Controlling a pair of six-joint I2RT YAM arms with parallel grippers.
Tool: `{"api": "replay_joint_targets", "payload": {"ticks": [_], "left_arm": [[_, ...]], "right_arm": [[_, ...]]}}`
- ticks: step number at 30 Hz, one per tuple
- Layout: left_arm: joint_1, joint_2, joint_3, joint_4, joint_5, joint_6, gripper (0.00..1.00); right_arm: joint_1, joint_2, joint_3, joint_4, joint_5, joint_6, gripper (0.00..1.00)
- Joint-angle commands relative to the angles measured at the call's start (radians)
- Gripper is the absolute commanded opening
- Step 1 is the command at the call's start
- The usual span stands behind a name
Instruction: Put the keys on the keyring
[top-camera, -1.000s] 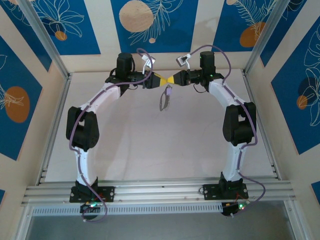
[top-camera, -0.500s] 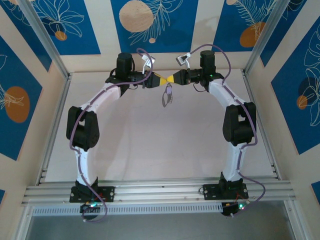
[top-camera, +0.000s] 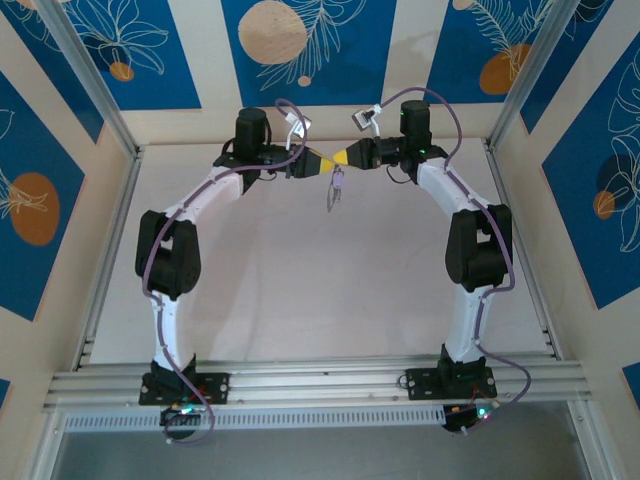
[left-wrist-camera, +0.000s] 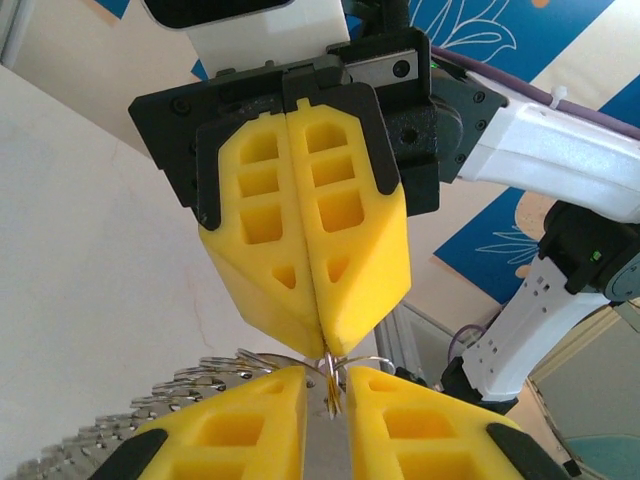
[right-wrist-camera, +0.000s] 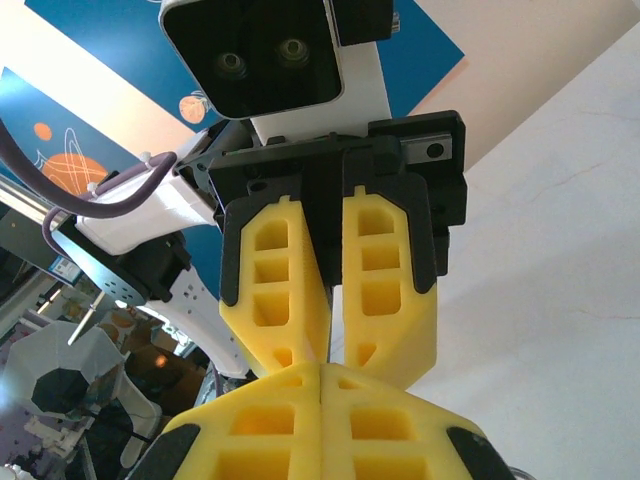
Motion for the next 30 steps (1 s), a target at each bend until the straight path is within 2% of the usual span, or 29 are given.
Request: {"api": "replay_joint_targets", "payload": {"ticks": [1, 8, 18, 25, 30], "left_arm": [[-0.007, 0.008, 0.015, 0.057, 0.022, -0.019, 0.18], [-0.02, 0.011, 0.016, 0.092, 0.024, -0.047, 0.16], [-0.04, 0.01, 0.008, 0.09, 0.019, -0.031, 0.0], [-0.057, -0.025, -0.035, 0.107, -0.025, 0.004, 0.0], [-0.058, -0.045, -0.083, 0.241, -0.048, -0.076, 0.0]], "right_arm": [[0.001, 0.006, -0.013, 0.005, -0.009, 0.01, 0.0], [0.003, 0.001, -0.017, 0.001, -0.005, 0.009, 0.0], [0.008, -0.001, -0.015, -0.003, -0.002, 0.009, 0.0], [0.008, -0.009, -0.019, -0.003, 0.009, 0.01, 0.0], [0.005, -0.013, -0.02, 0.019, 0.031, 0.037, 0.01]]}}
